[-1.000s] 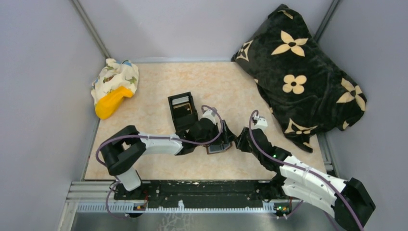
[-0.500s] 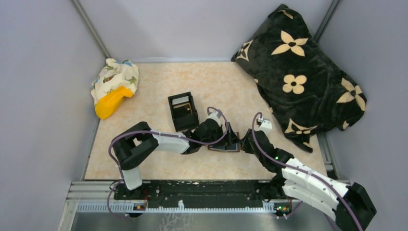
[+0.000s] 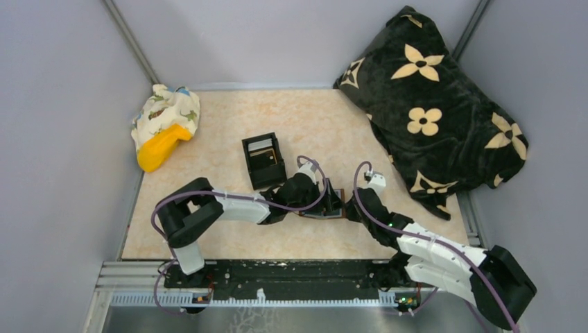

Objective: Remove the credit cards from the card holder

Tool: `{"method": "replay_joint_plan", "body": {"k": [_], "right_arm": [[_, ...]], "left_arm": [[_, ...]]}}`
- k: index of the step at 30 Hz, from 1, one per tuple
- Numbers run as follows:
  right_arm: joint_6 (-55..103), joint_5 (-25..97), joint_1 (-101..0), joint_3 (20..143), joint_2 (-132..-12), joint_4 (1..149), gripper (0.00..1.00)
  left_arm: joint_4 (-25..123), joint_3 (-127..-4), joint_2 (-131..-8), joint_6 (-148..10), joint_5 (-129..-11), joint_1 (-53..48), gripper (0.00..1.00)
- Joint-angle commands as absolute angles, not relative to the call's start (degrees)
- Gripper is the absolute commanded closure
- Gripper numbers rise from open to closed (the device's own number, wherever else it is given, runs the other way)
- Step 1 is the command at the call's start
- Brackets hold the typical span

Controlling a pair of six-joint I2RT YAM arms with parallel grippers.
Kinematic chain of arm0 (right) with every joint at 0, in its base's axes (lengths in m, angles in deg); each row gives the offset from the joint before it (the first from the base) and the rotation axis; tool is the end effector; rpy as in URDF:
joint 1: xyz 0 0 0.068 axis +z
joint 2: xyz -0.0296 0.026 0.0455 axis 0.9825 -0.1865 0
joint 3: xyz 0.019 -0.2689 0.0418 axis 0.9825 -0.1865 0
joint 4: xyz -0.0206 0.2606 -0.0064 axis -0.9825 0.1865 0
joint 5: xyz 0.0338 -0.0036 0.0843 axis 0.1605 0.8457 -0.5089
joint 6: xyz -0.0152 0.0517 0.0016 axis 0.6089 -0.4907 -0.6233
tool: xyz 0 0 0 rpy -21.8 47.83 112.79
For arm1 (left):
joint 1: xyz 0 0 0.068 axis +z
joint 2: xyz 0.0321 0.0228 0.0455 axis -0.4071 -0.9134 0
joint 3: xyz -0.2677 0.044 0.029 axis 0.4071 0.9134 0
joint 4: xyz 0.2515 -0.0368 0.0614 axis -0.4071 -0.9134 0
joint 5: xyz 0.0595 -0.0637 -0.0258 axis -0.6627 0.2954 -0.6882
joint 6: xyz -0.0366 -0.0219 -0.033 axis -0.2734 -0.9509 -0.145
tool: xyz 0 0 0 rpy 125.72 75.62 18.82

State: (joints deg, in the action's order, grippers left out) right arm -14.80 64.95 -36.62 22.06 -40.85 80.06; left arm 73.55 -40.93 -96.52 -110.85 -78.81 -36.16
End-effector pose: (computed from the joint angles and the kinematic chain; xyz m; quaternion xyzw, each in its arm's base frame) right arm 0.1336 0.1054 0.1603 0.1021 0.8862 0.1720 0.4178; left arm 0.1810 -0.3156 0.1514 0.0512 0.8581 -0.4255 0.2828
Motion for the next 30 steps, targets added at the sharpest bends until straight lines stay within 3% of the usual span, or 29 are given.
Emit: {"method": "replay_joint_plan", "body": {"k": [1,19,30], "right_arm": [[-16.6,62.0,-36.2,20.4,-43.4,69.9,1.0],[-17.1,58.4,-36.4,19.4,-50.4,63.2,1.0],[-14.8,57.9,-36.4,23.6,-45.7,68.9,1.0]], "left_arm": [[73.1,-39.6,-92.4,-110.1,-80.1,-36.5,0.12],[68.9,-35.7,-85.9,-108.9,-83.2,-36.5,0.12],[63.7,-32.3,-79.0,-109.1,-87.9,-36.4,0.12]]}}
